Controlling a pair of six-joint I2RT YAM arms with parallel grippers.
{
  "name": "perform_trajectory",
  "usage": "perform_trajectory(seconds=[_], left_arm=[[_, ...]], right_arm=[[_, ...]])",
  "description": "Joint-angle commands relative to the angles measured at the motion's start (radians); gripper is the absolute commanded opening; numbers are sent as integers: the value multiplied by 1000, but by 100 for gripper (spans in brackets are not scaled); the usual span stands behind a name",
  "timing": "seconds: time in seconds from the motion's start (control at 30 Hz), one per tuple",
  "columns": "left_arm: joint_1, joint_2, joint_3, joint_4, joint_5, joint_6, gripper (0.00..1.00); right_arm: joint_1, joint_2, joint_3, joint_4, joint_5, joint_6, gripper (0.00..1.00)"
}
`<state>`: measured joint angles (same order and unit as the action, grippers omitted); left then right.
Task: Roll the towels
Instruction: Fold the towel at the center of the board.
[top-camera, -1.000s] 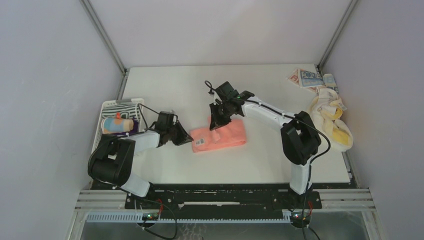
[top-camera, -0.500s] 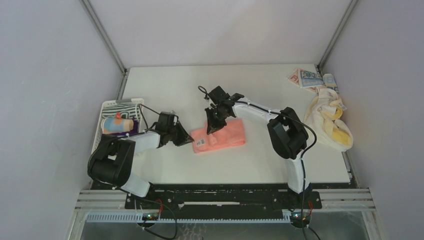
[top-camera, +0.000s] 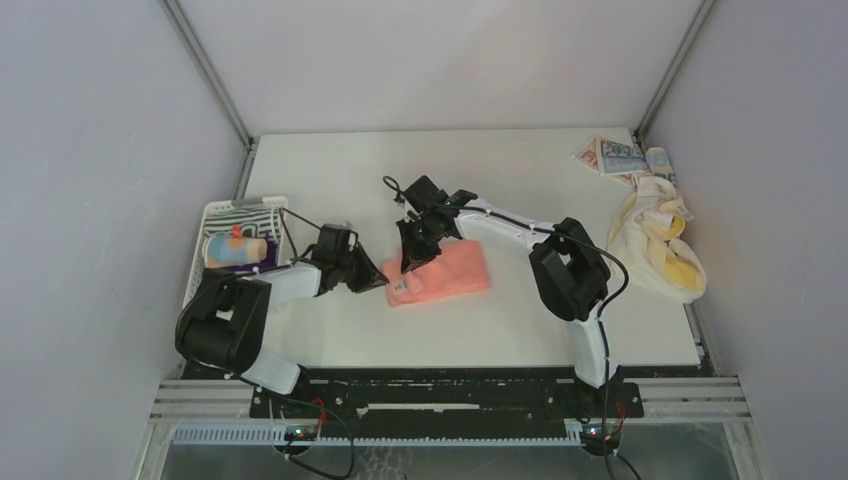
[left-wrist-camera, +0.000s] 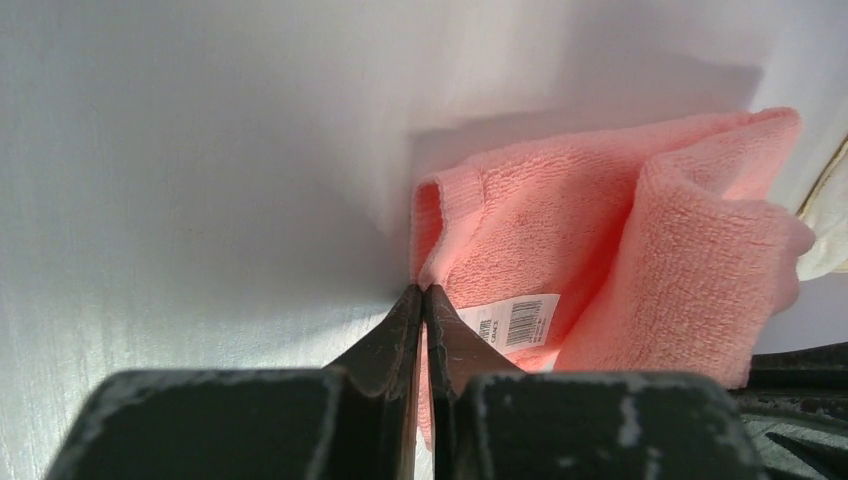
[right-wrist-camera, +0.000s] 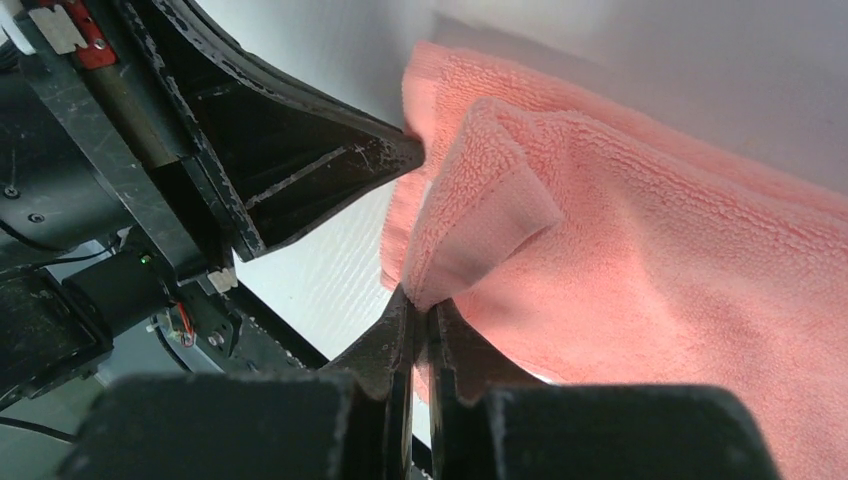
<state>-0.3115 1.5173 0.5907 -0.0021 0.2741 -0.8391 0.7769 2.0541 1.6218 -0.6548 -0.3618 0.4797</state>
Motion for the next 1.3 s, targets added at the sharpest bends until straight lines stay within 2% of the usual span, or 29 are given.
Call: perform_trajectory(seconds=[0.0, 0.17, 0.33, 0.47, 0.63, 0.77, 0.9, 1.03, 1.13, 1.27], left_arm=[[-15, 16, -40, -136, -62, 21, 8], [-14, 14, -38, -139, -62, 21, 8], [-15, 10, -37, -145, -64, 22, 8], [-15, -11, -36, -158, -74, 20, 9], [-12, -71, -35, -204, -117, 17, 12], [-1, -168, -40, -285, -186, 15, 22], [6, -312, -31, -422, -294, 32, 35], [-5, -454, 15, -512, -330, 46, 39], [-48, -488, 66, -480, -260, 26, 41], [-135, -399, 120, -346, -131, -14, 41]], right_arm=[[16, 27, 54, 7, -17, 7, 0], [20, 46, 59, -11, -7, -4, 3], [27, 41, 58, 15, -43, 2, 25], [39, -13, 56, 56, -82, 2, 34], [34, -112, 24, 72, -68, -17, 40], [-1, -213, -88, 104, -51, -45, 41], [-73, -323, -282, 221, -85, -28, 42], [-166, -417, -513, 467, -223, 53, 43], [-225, -443, -639, 652, -312, 130, 44], [-263, -419, -715, 837, -416, 208, 44]])
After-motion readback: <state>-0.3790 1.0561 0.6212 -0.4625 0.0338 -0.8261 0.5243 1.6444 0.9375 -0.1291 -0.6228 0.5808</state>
